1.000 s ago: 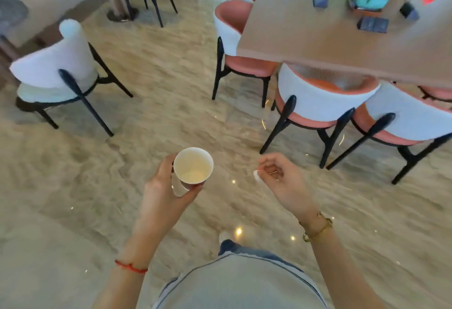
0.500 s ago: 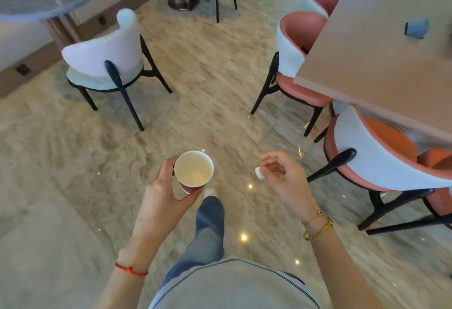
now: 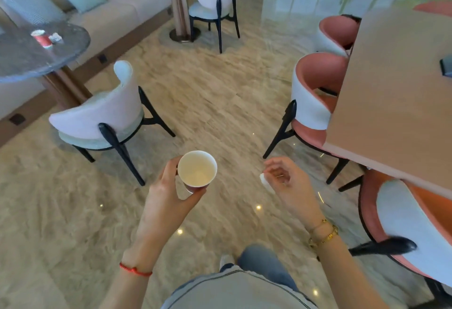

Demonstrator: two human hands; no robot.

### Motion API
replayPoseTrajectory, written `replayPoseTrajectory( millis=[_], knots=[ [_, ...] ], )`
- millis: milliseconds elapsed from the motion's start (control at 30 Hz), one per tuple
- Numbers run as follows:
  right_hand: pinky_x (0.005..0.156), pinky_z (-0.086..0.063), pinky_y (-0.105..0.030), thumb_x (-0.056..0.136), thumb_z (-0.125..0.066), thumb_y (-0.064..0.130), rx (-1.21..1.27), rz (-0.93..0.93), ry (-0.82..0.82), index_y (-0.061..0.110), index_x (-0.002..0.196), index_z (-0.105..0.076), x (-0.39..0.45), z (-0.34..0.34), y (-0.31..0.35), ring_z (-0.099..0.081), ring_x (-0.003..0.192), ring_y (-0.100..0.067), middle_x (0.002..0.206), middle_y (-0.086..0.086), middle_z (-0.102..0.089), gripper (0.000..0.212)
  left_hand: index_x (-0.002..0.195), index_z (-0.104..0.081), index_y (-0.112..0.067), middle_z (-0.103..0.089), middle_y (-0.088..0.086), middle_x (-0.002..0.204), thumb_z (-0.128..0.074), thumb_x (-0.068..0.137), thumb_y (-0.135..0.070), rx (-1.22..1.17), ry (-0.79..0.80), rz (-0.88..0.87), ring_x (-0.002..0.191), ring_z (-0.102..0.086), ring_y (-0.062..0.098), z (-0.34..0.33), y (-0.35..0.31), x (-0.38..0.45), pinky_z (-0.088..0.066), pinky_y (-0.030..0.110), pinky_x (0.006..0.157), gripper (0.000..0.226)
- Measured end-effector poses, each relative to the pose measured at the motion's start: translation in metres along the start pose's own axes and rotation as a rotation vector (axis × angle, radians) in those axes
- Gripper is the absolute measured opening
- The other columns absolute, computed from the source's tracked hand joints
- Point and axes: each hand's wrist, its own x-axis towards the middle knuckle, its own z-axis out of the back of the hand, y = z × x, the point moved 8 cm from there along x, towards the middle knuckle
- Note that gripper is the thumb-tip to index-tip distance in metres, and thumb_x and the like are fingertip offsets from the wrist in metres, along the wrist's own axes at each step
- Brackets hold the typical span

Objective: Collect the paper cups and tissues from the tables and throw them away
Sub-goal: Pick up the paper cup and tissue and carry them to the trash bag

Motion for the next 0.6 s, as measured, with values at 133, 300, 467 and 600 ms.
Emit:
replayPoseTrajectory(
  millis=[133,300,467,600],
  knots=[
    [0.073,-0.048,-0.016,0.087,-0.065,0.005,0.010,-0.053,-0.039,0.020,0.100,-0.064,0.070,0.000,-0.014,-0.064,0.082,-0.011,0.087,0.004,-0.068,0.020,0.121,-0.047,-0.028,-0.058,-0.013,0.109,-0.086,0.065,-0.041,0.008,0.028,-0.004,0.093,-0.058,0.005,-0.014,0.012,0.083,-0.038,-0.003,0.070,0.069],
    [0.076,-0.051,-0.019,0.086,-0.065,0.003,0.003,-0.085,-0.081,0.020,0.099,-0.064,0.169,-0.001,-0.043,-0.064,0.083,-0.009,0.086,0.007,-0.068,0.022,0.124,-0.050,-0.024,-0.062,-0.008,0.111,-0.085,0.066,-0.041,0.012,0.078,0.004,0.094,-0.061,0.009,-0.057,0.029,0.185,-0.040,0.004,0.070,0.070],
    [0.078,-0.052,-0.022,0.085,-0.066,0.005,0.009,-0.103,-0.117,0.022,0.099,-0.063,0.293,0.013,-0.066,-0.065,0.084,-0.010,0.085,0.007,-0.069,0.022,0.126,-0.049,-0.024,-0.060,-0.009,0.113,-0.086,0.066,-0.038,-0.006,0.091,-0.030,0.093,-0.058,0.006,-0.102,0.025,0.310,-0.040,0.000,0.066,0.071],
    [0.079,-0.054,-0.028,0.085,-0.066,0.005,0.012,-0.110,-0.132,0.019,0.099,-0.064,0.405,0.034,-0.069,-0.065,0.083,-0.013,0.086,0.004,-0.069,0.020,0.126,-0.050,-0.021,-0.061,-0.006,0.115,-0.087,0.066,-0.036,-0.011,0.089,-0.056,0.096,-0.060,0.011,-0.127,0.013,0.422,-0.041,0.001,0.067,0.072]
  ],
)
